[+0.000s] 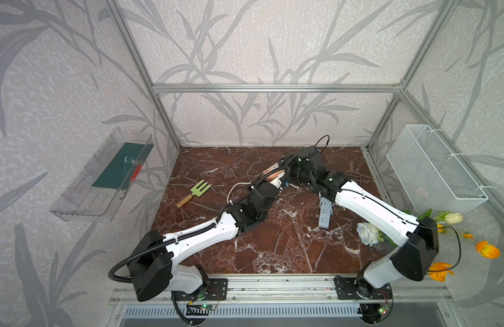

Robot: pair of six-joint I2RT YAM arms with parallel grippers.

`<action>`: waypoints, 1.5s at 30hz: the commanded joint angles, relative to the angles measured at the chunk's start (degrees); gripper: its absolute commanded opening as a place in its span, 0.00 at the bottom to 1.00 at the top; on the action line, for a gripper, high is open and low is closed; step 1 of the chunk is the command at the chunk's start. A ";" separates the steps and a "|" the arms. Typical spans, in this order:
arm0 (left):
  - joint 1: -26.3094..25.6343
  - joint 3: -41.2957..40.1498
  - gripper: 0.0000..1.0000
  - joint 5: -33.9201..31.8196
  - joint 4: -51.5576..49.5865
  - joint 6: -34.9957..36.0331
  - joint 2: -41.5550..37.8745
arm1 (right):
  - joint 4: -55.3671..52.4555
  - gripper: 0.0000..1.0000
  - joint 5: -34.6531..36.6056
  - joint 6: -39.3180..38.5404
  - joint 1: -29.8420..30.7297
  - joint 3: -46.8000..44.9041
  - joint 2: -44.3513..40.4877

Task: Wrap the cord around the power strip
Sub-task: Pick up the power strip from the center of the board.

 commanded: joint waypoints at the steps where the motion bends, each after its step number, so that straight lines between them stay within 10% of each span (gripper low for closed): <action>1: -0.72 0.90 0.29 -2.35 3.36 2.06 -0.58 | 2.84 0.37 -1.04 -0.60 -2.07 -0.15 -1.35; 9: -0.24 7.95 0.79 11.85 -18.11 -10.20 -7.12 | 11.69 0.17 -8.76 -10.10 -9.43 -2.09 -1.22; 16: 15.88 21.68 0.98 51.71 -38.29 -35.68 -8.15 | 28.48 0.16 -40.96 -21.96 -15.26 -2.20 1.30; 20: 24.92 23.19 0.97 77.78 -30.27 -53.59 -7.06 | 31.10 0.19 -50.85 -26.88 -15.08 -4.57 -1.60; 27: 29.56 15.22 0.97 97.00 -4.10 -80.39 -3.76 | 41.60 0.21 -58.32 -21.65 -15.10 -6.37 -2.78; 36: 29.36 8.71 0.72 103.32 18.86 -98.61 -0.95 | 48.85 0.21 -57.02 -15.25 -15.69 -5.19 0.03; 45: 29.52 13.31 0.14 103.06 16.68 -97.43 0.96 | 54.13 0.35 -56.41 -10.83 -15.79 -3.71 3.16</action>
